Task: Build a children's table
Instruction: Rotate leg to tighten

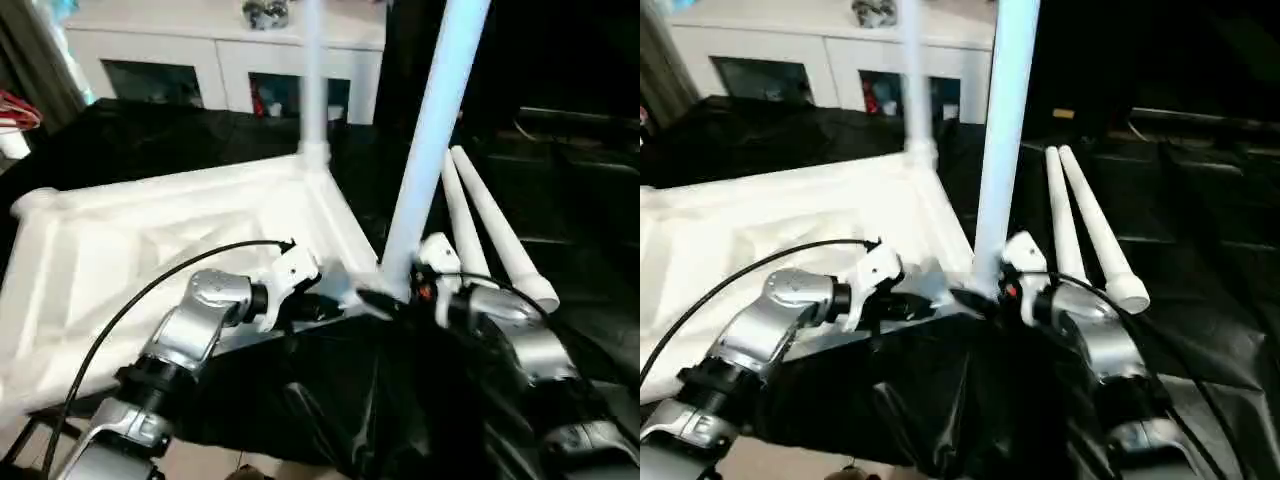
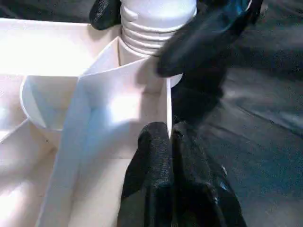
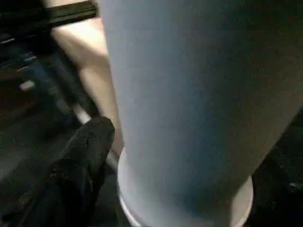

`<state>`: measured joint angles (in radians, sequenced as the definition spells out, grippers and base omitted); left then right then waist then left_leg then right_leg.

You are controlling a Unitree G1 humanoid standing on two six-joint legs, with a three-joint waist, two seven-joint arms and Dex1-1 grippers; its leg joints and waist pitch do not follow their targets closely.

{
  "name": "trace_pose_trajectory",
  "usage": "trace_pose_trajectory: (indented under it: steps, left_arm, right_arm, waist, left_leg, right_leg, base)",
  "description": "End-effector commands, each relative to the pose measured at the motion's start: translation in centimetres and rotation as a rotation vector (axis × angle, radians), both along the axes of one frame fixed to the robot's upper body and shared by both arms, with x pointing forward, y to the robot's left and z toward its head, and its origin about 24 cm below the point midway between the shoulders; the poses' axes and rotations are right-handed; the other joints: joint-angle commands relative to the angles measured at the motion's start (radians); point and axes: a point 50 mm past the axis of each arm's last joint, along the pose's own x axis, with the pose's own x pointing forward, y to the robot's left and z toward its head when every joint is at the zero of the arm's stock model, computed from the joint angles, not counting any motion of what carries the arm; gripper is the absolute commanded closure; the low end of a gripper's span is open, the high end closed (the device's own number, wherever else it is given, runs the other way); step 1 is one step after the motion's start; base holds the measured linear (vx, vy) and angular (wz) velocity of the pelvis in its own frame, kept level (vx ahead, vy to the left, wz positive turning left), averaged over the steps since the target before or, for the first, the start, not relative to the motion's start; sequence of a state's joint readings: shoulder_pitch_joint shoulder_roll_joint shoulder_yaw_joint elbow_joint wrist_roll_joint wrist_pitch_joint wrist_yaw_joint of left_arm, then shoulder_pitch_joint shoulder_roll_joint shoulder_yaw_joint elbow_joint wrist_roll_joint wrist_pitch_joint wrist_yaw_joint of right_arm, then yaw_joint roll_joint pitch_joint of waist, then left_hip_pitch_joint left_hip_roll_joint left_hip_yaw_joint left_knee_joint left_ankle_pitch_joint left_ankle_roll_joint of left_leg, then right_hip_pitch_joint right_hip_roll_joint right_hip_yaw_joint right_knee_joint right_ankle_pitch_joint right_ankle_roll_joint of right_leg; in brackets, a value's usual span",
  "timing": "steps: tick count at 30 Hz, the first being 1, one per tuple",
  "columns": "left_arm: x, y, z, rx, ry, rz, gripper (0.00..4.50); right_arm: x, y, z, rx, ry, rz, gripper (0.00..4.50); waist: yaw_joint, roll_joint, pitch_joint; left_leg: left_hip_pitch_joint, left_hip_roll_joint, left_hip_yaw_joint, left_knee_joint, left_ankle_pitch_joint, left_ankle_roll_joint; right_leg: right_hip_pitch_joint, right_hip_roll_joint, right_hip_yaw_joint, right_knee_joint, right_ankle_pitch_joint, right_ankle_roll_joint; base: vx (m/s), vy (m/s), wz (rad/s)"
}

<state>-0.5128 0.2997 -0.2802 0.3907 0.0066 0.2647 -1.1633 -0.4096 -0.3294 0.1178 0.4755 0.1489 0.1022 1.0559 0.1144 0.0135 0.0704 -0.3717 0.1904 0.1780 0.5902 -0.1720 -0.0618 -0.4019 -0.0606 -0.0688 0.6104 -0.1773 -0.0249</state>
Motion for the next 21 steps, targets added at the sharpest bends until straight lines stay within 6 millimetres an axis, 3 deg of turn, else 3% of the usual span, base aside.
trace_pose_trajectory:
  steps: [1,15,16,18,21]
  left_arm:
    - [-0.1,-1.7,1.1,-0.050,-0.039,-0.107,4.50]
    - [-0.2,-0.9,0.9,-0.038,-0.025,-0.127,4.50]
    - [-0.1,-1.0,0.9,-0.045,-0.032,-0.107,4.50]
    - [0.0,-1.2,0.9,-0.049,-0.039,-0.084,4.50]
    - [0.7,-2.4,1.1,-0.077,-0.076,0.032,4.50]
  right_arm:
    - [-1.6,2.4,0.1,0.023,0.037,0.225,0.76]
    - [-2.7,2.8,-0.2,-0.005,0.096,0.299,1.73]
    - [-2.5,3.2,-0.5,-0.010,0.088,0.258,1.74]
    - [-2.1,3.5,-0.8,-0.013,0.083,0.214,1.75]
    - [0.3,4.9,-2.0,-0.049,0.059,-0.089,1.78]
  waist:
    - [0.000,-0.009,-0.071]
    - [0.003,-0.010,-0.073]
    - [0.002,-0.015,-0.072]
    - [-0.003,-0.012,-0.070]
    - [-0.019,-0.013,-0.065]
  left_leg:
    - [0.016,0.044,-0.013,-0.067,-0.227,0.065]
    - [0.013,0.045,-0.015,-0.067,-0.210,0.055]
    - [0.013,0.044,-0.015,-0.067,-0.210,0.054]
    - [0.012,0.042,-0.016,-0.068,-0.215,0.047]
    - [0.014,0.038,-0.020,-0.073,-0.258,0.016]
  right_leg:
    - [0.048,-0.085,0.050,-0.090,-0.333,-0.171]
    - [0.048,-0.089,0.050,-0.085,-0.314,-0.182]
    - [0.047,-0.089,0.050,-0.086,-0.318,-0.180]
    - [0.046,-0.090,0.050,-0.087,-0.341,-0.177]
    - [0.044,-0.091,0.045,-0.098,-0.451,-0.152]
  base:
    - [0.000,0.000,0.00]
    - [0.000,0.000,0.00]
    - [0.000,0.000,0.00]
    - [0.000,0.000,0.00]
    - [0.000,0.000,0.00]
